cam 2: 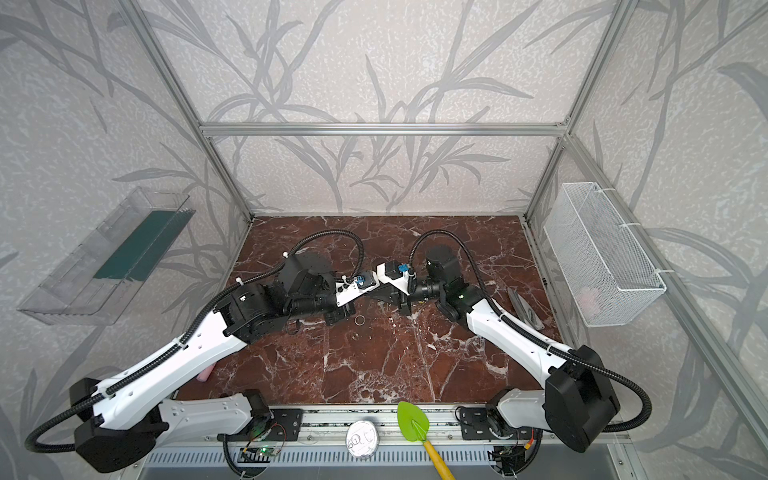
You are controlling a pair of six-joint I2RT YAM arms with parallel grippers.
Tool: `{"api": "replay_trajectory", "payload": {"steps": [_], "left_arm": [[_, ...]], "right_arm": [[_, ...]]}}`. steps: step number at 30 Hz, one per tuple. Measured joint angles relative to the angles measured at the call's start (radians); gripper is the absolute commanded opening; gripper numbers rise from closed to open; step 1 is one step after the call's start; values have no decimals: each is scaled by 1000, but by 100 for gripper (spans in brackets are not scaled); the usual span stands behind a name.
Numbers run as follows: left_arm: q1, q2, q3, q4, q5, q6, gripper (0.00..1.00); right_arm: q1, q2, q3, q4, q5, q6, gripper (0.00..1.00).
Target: Put the keys on the keyring
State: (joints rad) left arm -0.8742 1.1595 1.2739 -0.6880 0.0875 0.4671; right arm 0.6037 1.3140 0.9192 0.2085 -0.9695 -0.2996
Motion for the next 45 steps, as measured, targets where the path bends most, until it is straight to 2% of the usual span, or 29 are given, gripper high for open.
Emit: {"api": "replay_trajectory", "payload": {"steps": [3,6,15,22,32,45], "left_arm": [[0,-25,-27,47,-10,-12,25],[-5,-69,-68,102,-8,-16,29],[-8,-276,-320,315,-26,-39,26],[-8,-311,-468,555,2,-44,23],[-1,-303,-509,796,80,-46,21],[10,-286,-518,889,116,-51,21]], "right_arm": [[-11,0,-2,16,-3,29,0],[-38,3,-6,77,-14,81,0],[-100,3,-25,251,-100,227,0],[-101,3,-26,364,-161,322,0],[-101,21,-36,557,-219,468,0],[-103,27,-36,614,-253,521,0]]}}
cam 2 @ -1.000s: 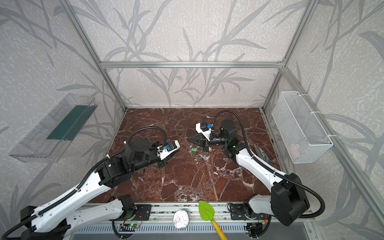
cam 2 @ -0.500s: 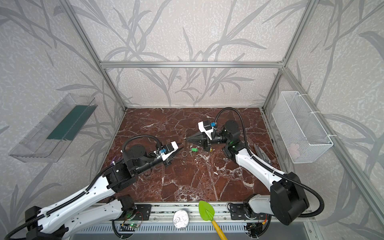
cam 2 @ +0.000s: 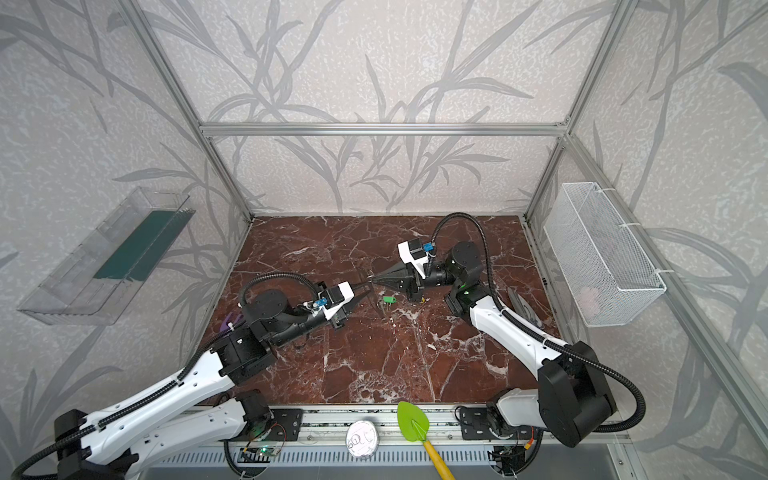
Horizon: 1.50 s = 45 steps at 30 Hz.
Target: Put the keys on the keyring
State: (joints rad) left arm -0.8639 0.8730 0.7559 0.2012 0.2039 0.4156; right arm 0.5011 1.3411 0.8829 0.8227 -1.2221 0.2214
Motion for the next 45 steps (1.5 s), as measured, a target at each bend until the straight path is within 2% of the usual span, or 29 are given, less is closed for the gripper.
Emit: {"api": "replay_trajectory", "payload": {"steps": [12,22,34,45], "left_arm": [[2,9,0,32,-7,0,20],[9,-19,-35,63,-71,2,17],[11,18,-18,6,4,3,17],[22,19,-18,17,8,2,18]], "right_arm": [[-4,0,-5,29,-10,32,0],[-4,0,-13,34,-27,36,0],[-3,0,-13,41,-37,44,0],[0,15,-13,43,-45,45,0]]}}
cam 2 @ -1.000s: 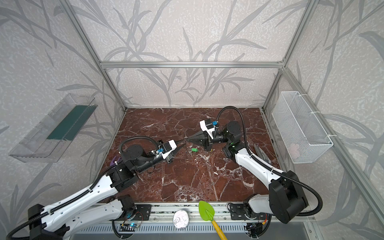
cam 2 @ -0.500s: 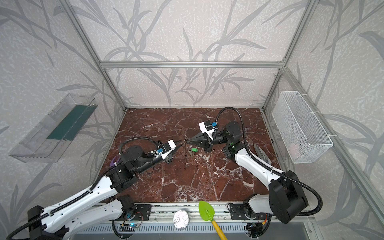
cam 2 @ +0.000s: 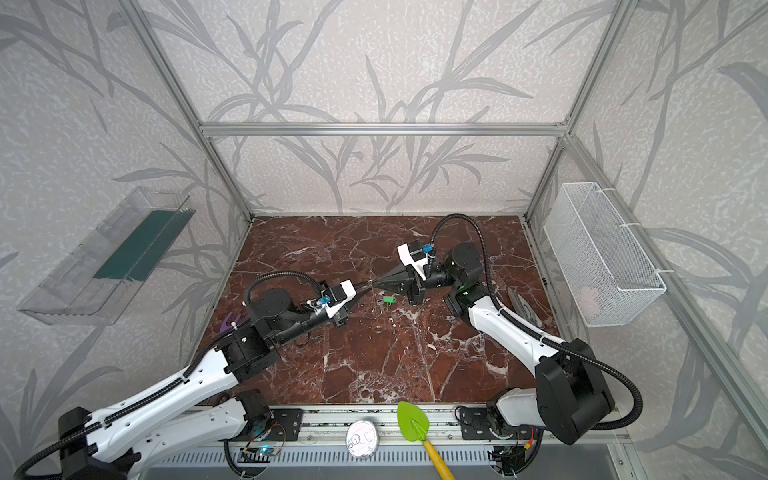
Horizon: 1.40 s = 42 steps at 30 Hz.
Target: Put the keys on the keyring
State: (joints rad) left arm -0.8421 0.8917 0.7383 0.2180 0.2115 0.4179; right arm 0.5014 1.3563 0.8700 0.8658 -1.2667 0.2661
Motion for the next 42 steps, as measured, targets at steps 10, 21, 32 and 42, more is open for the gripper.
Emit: {"api": "replay_trajectory", "payload": {"steps": [10,21,32,42], "left_arm": [[12,0,0,1,21,-3,18],[35,0,0,0,67,-18,17],[51,9,5,1,97,-36,8],[54,23,27,-29,91,-53,0]], "right_arm": [[2,5,0,0,0,0,0],[3,23,0,0,0,-1,0],[5,25,0,3,0,-1,0],[1,24,0,-26,17,-45,0]]}}
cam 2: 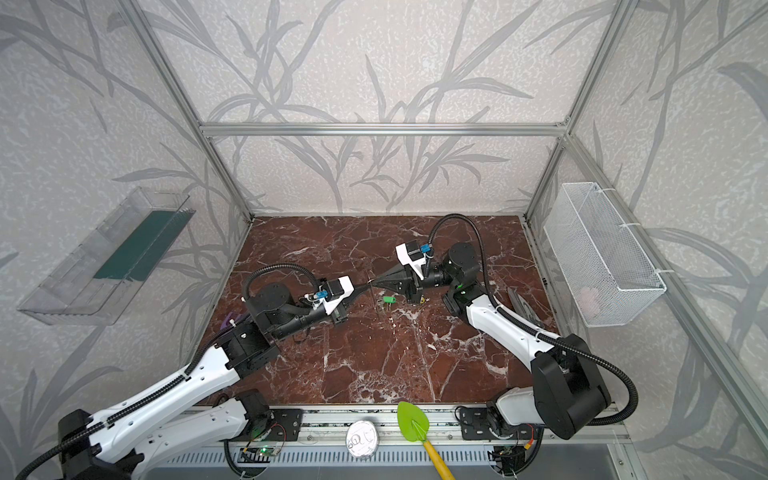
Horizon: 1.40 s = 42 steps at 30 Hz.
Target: Put the keys on the keyring
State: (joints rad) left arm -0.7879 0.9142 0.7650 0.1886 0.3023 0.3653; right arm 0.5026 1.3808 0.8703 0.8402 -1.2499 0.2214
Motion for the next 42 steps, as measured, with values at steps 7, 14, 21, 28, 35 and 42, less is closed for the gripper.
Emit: {"api": "replay_trajectory", "payload": {"steps": [7,14,21,28,35,42], "left_arm": [[3,48,126,-198,-49,15,0],[4,76,303,-418,-128,47,0],[-4,248,521,-709,-230,72,0],[-26,355,558,-879,-298,96,0],[-37,360,597,-946,-291,113,0],[-42,366,625,-985,-257,115,0]], "right_arm": [[0,-48,7,-229,77,-161,29],[5,-140,12,-529,187,-349,45],[5,-186,12,-600,282,-413,50],[6,-159,12,-585,318,-414,52],[14,-91,12,-560,300,-412,43],[25,-48,10,-492,268,-387,42]]}}
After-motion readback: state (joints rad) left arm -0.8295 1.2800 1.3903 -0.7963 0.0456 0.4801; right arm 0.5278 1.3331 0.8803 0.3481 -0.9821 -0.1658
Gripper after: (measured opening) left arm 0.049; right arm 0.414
